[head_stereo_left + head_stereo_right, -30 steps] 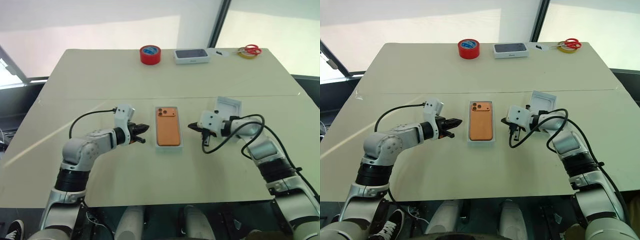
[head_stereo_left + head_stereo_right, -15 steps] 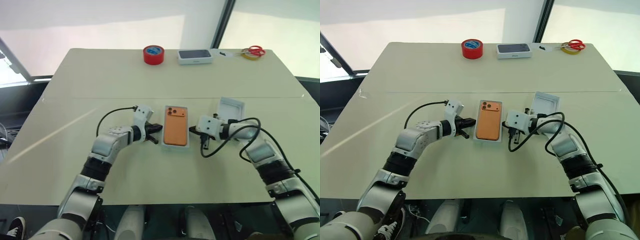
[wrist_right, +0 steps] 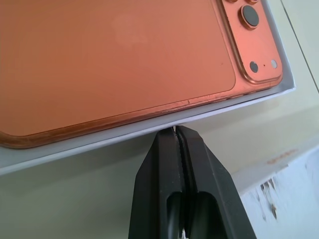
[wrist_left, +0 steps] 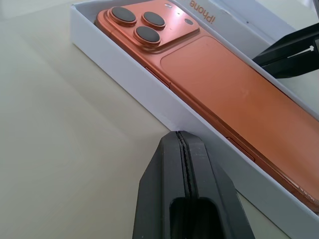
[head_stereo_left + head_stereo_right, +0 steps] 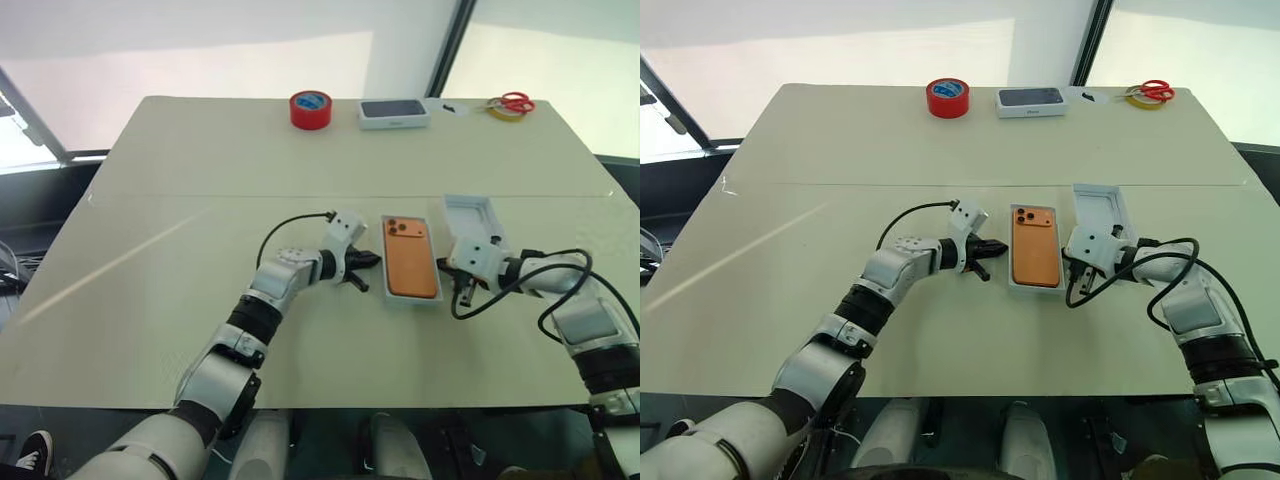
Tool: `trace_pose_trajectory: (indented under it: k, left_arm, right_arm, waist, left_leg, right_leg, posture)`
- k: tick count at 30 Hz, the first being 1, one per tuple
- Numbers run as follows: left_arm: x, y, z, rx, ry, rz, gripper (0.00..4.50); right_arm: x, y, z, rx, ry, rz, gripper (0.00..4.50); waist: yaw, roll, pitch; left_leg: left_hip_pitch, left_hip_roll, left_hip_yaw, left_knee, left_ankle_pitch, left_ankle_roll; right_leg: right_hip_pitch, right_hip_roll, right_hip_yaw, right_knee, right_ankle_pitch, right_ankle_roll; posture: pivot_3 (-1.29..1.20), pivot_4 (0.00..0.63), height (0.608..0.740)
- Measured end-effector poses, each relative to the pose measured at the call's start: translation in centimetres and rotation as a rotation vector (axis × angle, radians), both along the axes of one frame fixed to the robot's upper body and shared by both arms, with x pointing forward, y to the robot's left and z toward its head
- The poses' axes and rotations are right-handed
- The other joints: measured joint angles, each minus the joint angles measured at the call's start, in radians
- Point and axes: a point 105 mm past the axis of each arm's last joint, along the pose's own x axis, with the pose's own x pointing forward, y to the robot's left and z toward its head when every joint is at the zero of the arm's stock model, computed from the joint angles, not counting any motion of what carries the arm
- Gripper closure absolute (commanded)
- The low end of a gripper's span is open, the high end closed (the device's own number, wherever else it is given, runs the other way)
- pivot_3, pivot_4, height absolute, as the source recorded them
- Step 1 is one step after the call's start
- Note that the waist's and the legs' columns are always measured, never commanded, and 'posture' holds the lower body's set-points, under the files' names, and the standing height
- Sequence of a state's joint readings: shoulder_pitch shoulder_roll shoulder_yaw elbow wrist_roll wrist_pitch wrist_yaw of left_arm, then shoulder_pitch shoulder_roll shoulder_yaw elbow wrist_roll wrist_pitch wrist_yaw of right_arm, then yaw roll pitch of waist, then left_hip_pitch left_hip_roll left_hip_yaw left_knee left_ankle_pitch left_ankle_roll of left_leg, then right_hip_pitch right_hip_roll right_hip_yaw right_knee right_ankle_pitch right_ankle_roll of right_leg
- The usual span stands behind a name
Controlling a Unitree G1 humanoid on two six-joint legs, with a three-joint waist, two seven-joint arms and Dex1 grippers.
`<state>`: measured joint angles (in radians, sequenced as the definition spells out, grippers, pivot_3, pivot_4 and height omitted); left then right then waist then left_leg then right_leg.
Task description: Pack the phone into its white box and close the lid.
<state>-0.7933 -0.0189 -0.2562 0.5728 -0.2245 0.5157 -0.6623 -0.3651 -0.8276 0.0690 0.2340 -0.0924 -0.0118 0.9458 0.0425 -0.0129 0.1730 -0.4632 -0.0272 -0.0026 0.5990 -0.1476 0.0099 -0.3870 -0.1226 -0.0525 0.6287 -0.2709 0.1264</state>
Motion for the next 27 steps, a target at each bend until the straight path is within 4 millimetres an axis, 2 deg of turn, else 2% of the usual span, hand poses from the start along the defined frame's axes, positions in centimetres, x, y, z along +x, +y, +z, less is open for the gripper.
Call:
trace_pose_trajectory:
  k: [10, 12, 15, 18, 21, 22, 23, 25, 27]
  left_arm:
    - [-0.2, -0.2, 0.0, 0.010, -0.024, -0.039, 4.50]
    - [-0.2, 0.0, 0.0, 0.013, -0.028, -0.042, 4.50]
    - [0.6, 1.4, -0.1, 0.048, -0.065, -0.016, 4.50]
    - [1.4, 3.7, 0.3, 0.083, -0.108, 0.005, 3.61]
    - [1.8, 7.4, 0.9, 0.093, -0.137, 0.038, 2.22]
    - [1.6, 8.7, 0.9, 0.102, -0.153, 0.043, 1.60]
    - [1.4, 9.9, 1.0, 0.105, -0.166, 0.049, 1.21]
    - [1.1, 11.5, 1.1, 0.103, -0.179, 0.055, 0.14]
    - [0.4, 12.1, 2.1, 0.086, -0.223, 0.013, 0.14]
  right_arm:
    - [-0.2, -0.5, 0.0, -0.009, -0.007, -0.014, 4.43]
    - [-0.2, -0.5, 0.0, -0.008, -0.011, -0.013, 4.43]
    - [-0.2, -0.5, 0.0, -0.009, -0.013, -0.014, 4.43]
    - [-0.5, -0.8, 0.2, 0.016, 0.011, -0.033, 3.58]
    - [-0.9, -2.0, 1.6, 0.061, 0.043, -0.079, 2.10]
    - [-1.1, -2.4, 2.4, 0.065, 0.035, -0.088, 1.44]
    - [-1.1, -2.7, 3.3, 0.073, 0.023, -0.097, 1.03]
    - [-1.2, -2.9, 4.7, 0.097, -0.004, -0.101, 0.01]
    - [-0.8, -2.5, 5.6, 0.111, -0.034, -0.107, 0.01]
  waist:
    - [-0.003, 0.000, 0.000]
    - [-0.004, 0.000, 0.000]
    - [-0.005, 0.000, 0.000]
    - [-0.008, 0.000, 0.000]
    - [-0.008, 0.002, 0.000]
    - [-0.008, 0.002, 0.000]
    - [-0.008, 0.002, 0.000]
    - [-0.005, 0.002, 0.000]
    - [-0.002, 0.002, 0.000]
  left_leg:
    - [0.000, 0.000, 0.000, 0.000, 0.000, 0.000]
    - [0.000, 0.000, 0.000, 0.000, 0.000, 0.000]
    - [0.000, 0.001, 0.000, 0.000, 0.000, 0.000]
    - [0.000, 0.002, 0.000, 0.000, 0.000, 0.000]
    - [0.000, 0.002, 0.000, 0.000, 0.000, 0.000]
    - [0.000, 0.002, 0.000, -0.001, 0.000, 0.000]
    - [0.000, 0.002, 0.000, -0.001, 0.000, 0.000]
    - [0.000, 0.003, 0.000, 0.000, 0.000, 0.000]
    - [0.000, 0.003, 0.000, 0.000, 0.000, -0.001]
  right_leg:
    - [0.000, 0.000, 0.000, 0.000, 0.000, 0.000]
    - [0.000, 0.000, 0.000, 0.000, 0.001, 0.001]
    - [0.000, 0.001, 0.000, 0.000, 0.001, 0.002]
    - [-0.001, 0.001, 0.000, 0.001, 0.001, 0.002]
    - [-0.001, 0.002, 0.000, 0.001, 0.001, 0.002]
    - [-0.001, 0.002, 0.000, 0.001, 0.001, 0.002]
    - [-0.001, 0.002, 0.000, 0.001, 0.001, 0.001]
    - [-0.001, 0.002, 0.000, 0.001, 0.000, -0.001]
    - [-0.001, 0.001, 0.000, 0.000, 0.000, -0.002]
  posture:
    - [0.00, 0.150, 0.740]
    - [0.00, 0.150, 0.740]
    - [0.00, 0.150, 0.740]
    - [0.00, 0.150, 0.740]
    - [0.00, 0.150, 0.740]
    - [0.00, 0.150, 0.740]
    - [0.00, 0.150, 0.740]
    - [0.00, 0.150, 0.740]
    - [0.00, 0.150, 0.740]
